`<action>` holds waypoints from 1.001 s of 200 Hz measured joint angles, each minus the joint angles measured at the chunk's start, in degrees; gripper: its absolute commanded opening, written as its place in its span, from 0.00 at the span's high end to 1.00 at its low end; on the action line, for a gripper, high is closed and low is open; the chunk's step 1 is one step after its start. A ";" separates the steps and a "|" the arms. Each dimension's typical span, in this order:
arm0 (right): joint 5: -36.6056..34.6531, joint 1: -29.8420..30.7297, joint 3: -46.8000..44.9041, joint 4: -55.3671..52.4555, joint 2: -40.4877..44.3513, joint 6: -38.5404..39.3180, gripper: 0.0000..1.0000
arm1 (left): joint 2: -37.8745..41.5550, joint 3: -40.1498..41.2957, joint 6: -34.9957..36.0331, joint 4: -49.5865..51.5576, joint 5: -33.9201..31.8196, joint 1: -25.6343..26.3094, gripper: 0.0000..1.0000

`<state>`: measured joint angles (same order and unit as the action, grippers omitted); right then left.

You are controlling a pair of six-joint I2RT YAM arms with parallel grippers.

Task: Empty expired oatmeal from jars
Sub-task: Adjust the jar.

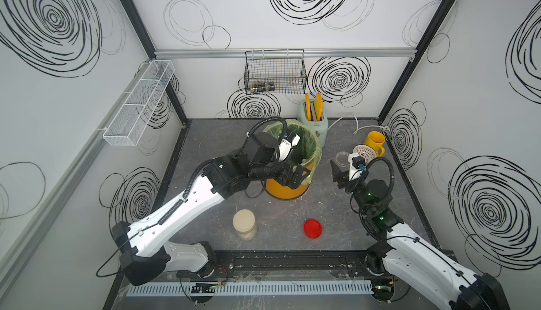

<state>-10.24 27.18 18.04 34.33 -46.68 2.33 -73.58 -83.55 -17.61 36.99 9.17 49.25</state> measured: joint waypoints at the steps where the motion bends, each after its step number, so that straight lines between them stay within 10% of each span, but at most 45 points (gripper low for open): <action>1: 0.07 -0.13 0.00 0.20 -0.28 0.00 0.45 | 0.04 0.11 0.00 -0.04 0.04 -0.02 0.04; 200: 10.51 -10.95 -2.43 48.68 -43.01 1.68 0.39 | 11.54 15.10 0.28 -6.93 11.17 -14.12 0.04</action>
<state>0.27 16.23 15.62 83.00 -89.69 4.01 -62.04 -68.45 -17.32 30.06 20.34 35.14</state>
